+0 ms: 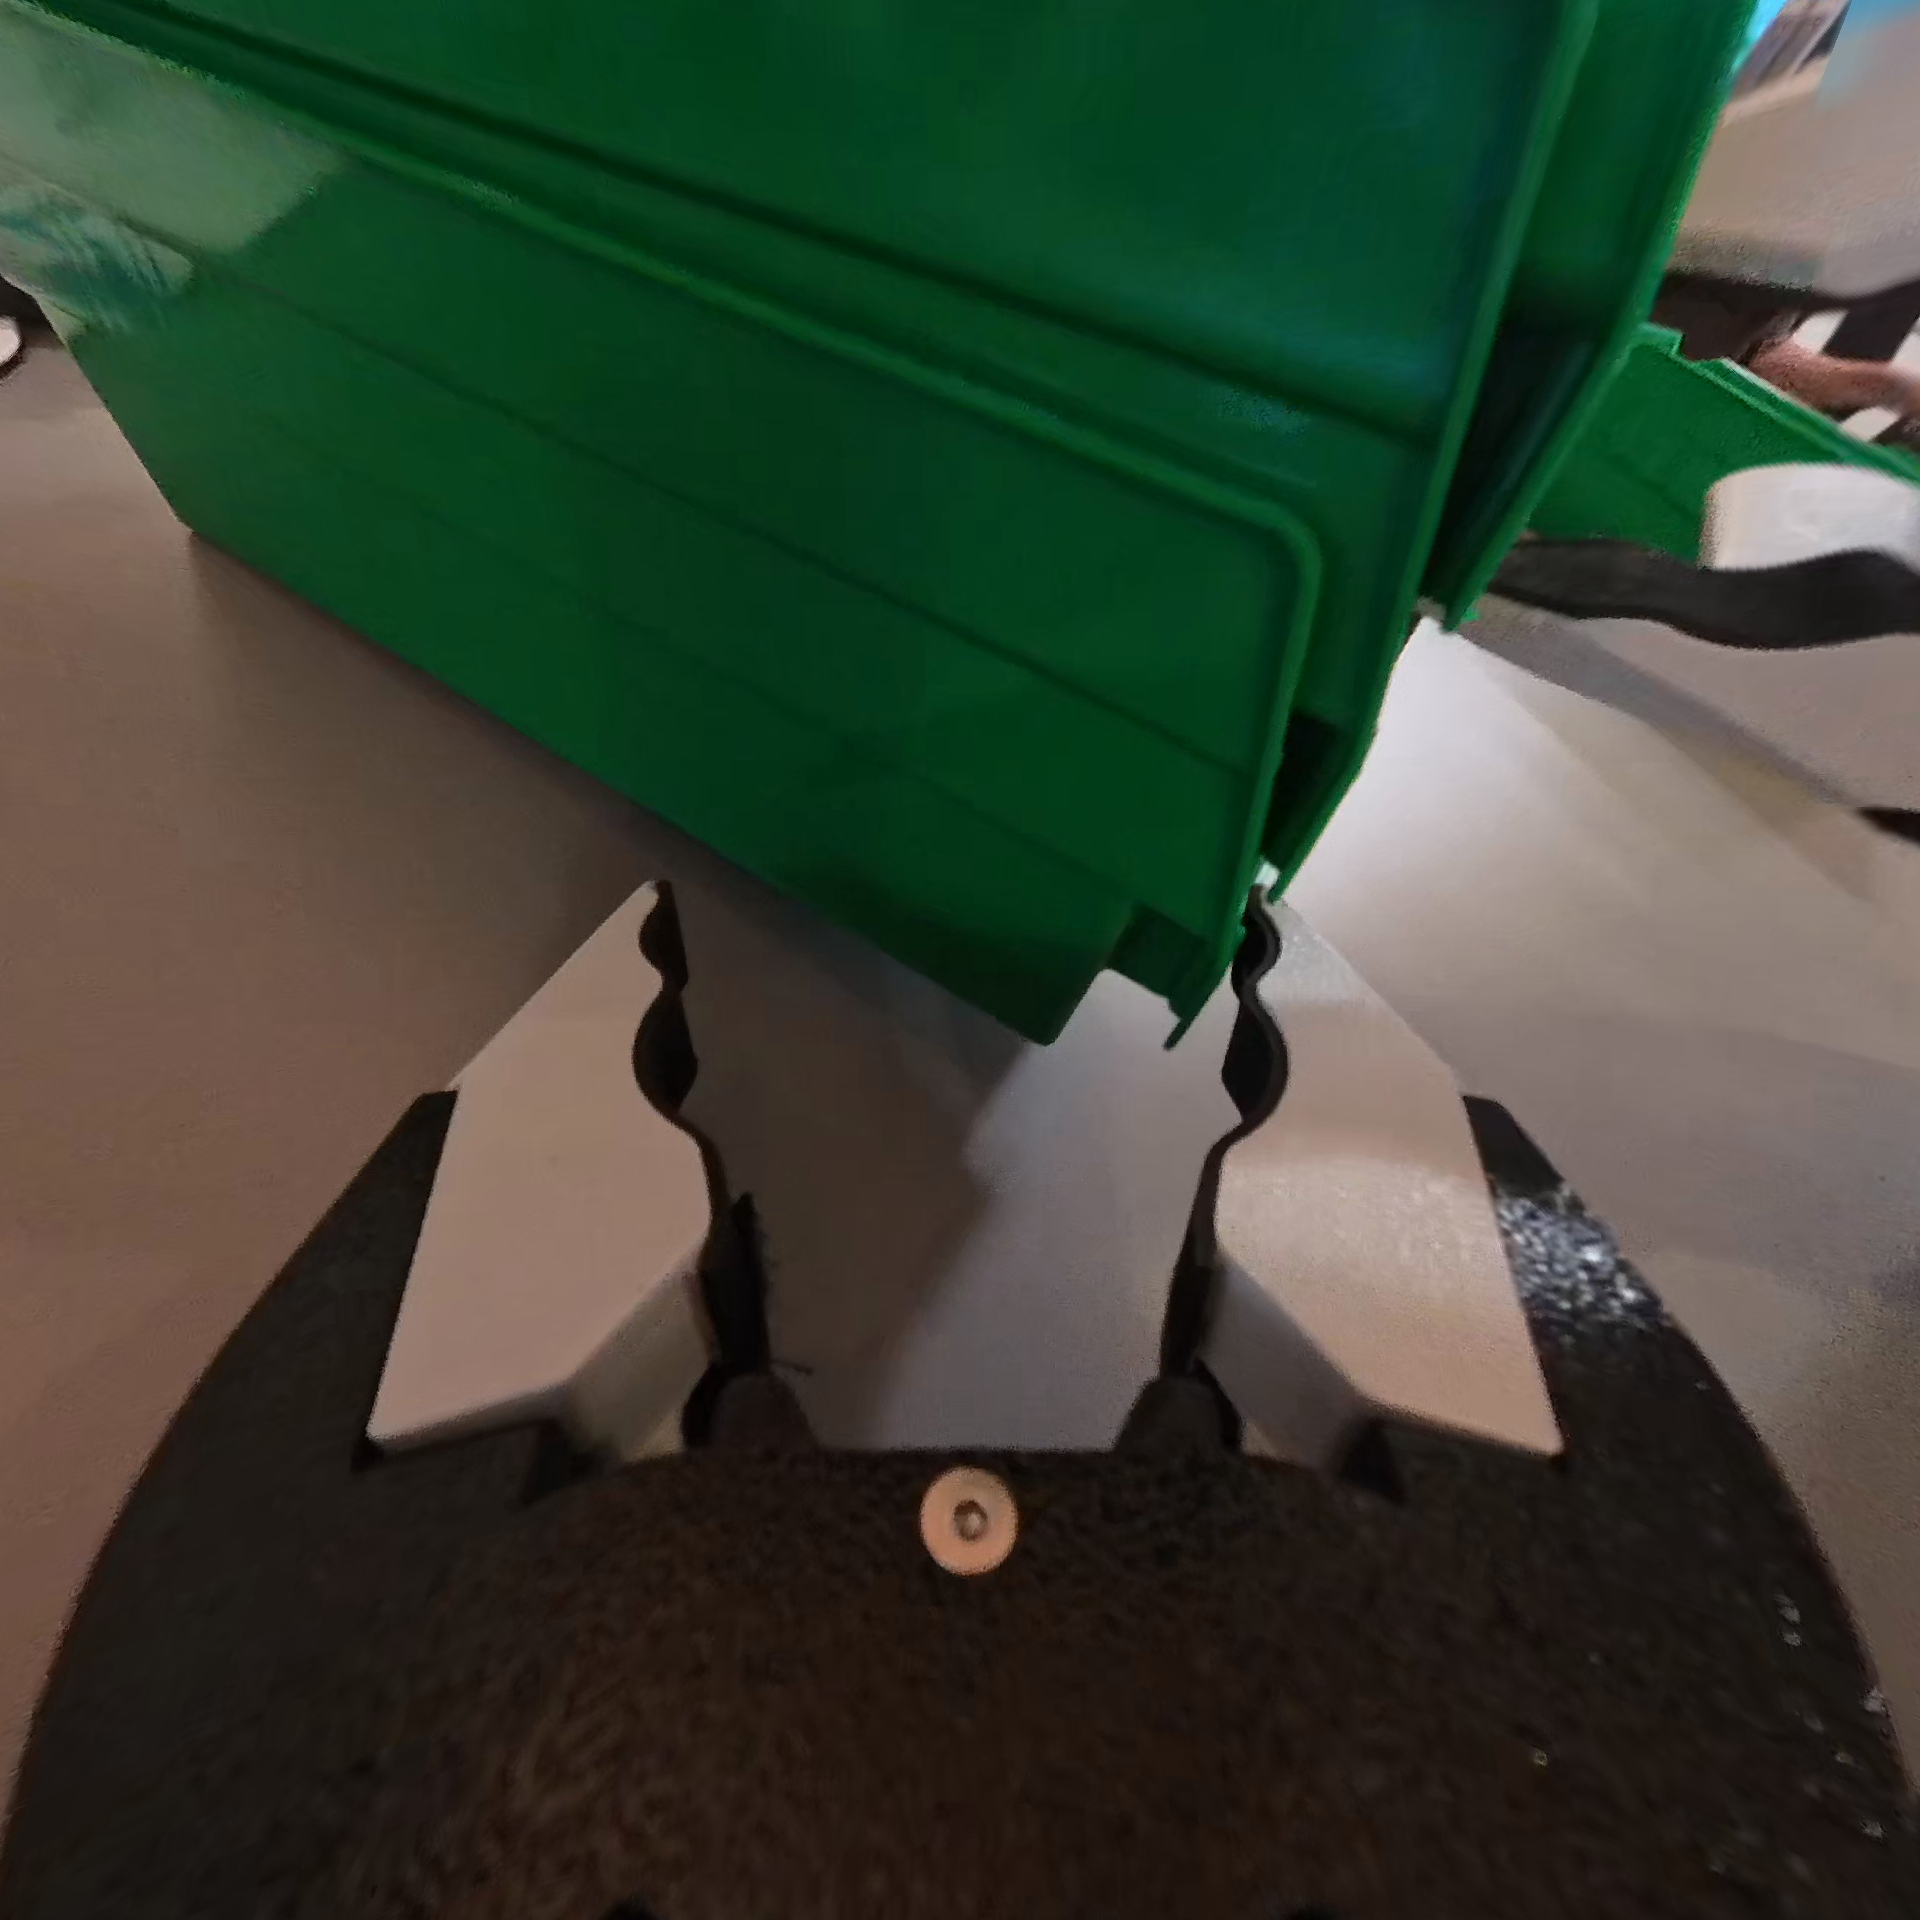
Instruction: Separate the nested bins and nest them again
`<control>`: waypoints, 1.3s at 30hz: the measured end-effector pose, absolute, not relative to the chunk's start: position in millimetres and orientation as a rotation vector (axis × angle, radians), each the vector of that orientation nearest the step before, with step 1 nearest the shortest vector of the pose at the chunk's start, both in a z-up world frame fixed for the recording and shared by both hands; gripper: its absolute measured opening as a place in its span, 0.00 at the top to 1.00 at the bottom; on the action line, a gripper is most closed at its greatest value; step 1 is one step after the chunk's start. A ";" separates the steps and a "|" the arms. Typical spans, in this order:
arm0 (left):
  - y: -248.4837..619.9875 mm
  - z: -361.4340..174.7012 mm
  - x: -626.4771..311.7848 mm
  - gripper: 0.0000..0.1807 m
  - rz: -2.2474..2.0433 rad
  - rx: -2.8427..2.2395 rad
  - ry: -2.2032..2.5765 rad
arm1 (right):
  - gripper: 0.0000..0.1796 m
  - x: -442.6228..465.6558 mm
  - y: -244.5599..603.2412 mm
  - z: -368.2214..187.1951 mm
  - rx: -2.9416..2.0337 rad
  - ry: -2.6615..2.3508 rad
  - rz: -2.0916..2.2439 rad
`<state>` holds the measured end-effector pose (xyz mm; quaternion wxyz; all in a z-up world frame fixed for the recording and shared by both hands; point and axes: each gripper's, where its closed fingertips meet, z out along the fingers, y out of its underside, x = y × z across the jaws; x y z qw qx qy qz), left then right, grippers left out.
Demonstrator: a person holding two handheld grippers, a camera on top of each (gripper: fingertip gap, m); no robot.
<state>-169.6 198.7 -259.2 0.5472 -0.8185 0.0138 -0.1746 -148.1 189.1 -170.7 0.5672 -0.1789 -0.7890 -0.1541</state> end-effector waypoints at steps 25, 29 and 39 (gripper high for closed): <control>199.5 -277.3 -160.1 0.45 -0.344 -2.069 0.113 | 0.70 -121.8 175.2 -171.3 -0.623 -1.737 0.063; 197.7 -265.8 -162.0 0.43 -0.450 -1.991 0.066 | 0.51 -126.6 181.4 -91.6 -0.985 -1.551 0.574; 196.3 -255.8 -165.0 0.38 -0.572 -1.916 0.009 | 0.11 -226.7 287.1 -143.8 -2.205 -1.620 0.462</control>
